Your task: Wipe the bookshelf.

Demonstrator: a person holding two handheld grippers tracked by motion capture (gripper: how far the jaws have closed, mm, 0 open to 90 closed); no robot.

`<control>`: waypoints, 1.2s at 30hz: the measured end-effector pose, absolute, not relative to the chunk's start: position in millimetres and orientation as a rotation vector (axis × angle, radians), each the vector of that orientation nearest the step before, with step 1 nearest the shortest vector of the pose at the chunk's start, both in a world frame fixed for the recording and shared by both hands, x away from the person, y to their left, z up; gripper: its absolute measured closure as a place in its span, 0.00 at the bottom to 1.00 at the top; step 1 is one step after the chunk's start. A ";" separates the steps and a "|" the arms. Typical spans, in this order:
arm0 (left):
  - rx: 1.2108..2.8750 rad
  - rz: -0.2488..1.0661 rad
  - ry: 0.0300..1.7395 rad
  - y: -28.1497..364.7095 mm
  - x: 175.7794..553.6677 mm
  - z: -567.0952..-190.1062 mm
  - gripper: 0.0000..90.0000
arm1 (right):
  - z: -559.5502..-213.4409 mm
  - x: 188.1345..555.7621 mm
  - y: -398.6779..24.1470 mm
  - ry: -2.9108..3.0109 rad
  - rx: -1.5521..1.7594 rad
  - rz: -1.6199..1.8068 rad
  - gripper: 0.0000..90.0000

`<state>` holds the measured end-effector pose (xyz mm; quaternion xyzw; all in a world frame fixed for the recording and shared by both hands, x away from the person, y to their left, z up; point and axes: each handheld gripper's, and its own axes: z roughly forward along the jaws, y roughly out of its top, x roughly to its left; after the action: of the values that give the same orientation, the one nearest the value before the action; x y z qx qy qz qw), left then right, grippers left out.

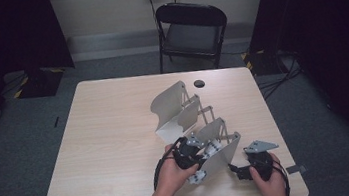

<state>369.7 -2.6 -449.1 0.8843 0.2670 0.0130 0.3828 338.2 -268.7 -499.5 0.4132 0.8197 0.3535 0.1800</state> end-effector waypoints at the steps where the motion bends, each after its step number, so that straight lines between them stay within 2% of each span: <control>1: 2.255 0.033 0.681 -2.6 369.7 -449.1 0.87 | -499.5 338.2 -268.7 2.316 1.168 0.999 0.12; 9: 2.144 0.179 0.569 7.3 368.6 -364.1 0.87 | -499.4 338.2 -268.7 2.316 1.168 0.999 0.12; 13: 2.112 0.227 0.565 12.7 370.1 -346.1 0.87 | -499.5 338.2 -268.7 2.315 1.169 0.999 0.12; 23: 2.113 0.185 0.669 25.5 379.8 -379.5 0.87 | -499.4 338.2 -268.7 2.316 1.168 0.999 0.12; 36: 2.194 0.120 0.703 11.8 379.4 -425.8 0.87 | -499.4 338.2 -268.7 2.317 1.168 0.999 0.12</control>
<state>379.4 11.8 -425.8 0.8694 0.2785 0.0475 0.4055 338.2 -268.7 -499.4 0.4132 0.8197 0.3535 0.1799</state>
